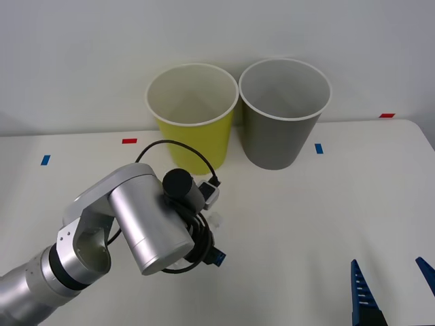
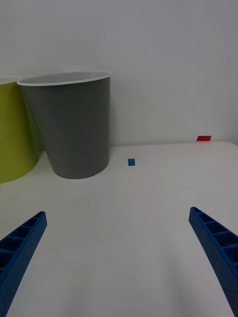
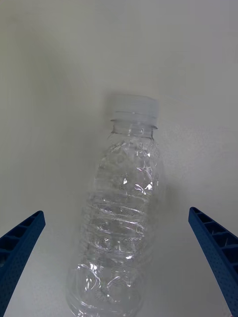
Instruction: Put cans in the gray bin and PET bottles in the light green bin.
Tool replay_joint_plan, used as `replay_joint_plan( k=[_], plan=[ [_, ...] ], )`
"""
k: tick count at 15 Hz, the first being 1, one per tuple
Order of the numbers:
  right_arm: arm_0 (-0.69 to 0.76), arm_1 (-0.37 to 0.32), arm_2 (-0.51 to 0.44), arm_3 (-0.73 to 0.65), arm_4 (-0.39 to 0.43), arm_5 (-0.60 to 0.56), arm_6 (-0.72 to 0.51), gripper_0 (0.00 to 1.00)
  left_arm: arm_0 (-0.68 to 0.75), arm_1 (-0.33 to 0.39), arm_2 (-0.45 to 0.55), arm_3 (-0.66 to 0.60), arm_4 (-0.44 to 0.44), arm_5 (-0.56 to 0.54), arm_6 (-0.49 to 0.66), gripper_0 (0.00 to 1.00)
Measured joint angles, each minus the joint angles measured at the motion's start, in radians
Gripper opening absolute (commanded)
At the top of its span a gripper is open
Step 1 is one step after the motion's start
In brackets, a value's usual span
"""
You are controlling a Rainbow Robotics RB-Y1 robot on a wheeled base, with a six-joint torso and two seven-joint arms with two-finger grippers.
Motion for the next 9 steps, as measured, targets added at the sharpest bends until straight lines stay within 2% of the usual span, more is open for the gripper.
replay_joint_plan(
  k=[6, 9],
  plan=[
    [0.0, 0.0, 0.0, 0.0, 0.0, 0.0, 0.0, 1.0, -0.01, -0.085, 0.019, 0.071, -0.039, 0.053, -0.026, 1.0],
    [0.0, 0.0, 0.0, 0.0, 0.0, 0.0, 0.0, 1.0, -0.016, -0.113, 0.02, 0.122, -0.084, 0.054, -0.084, 1.0]
  ],
)
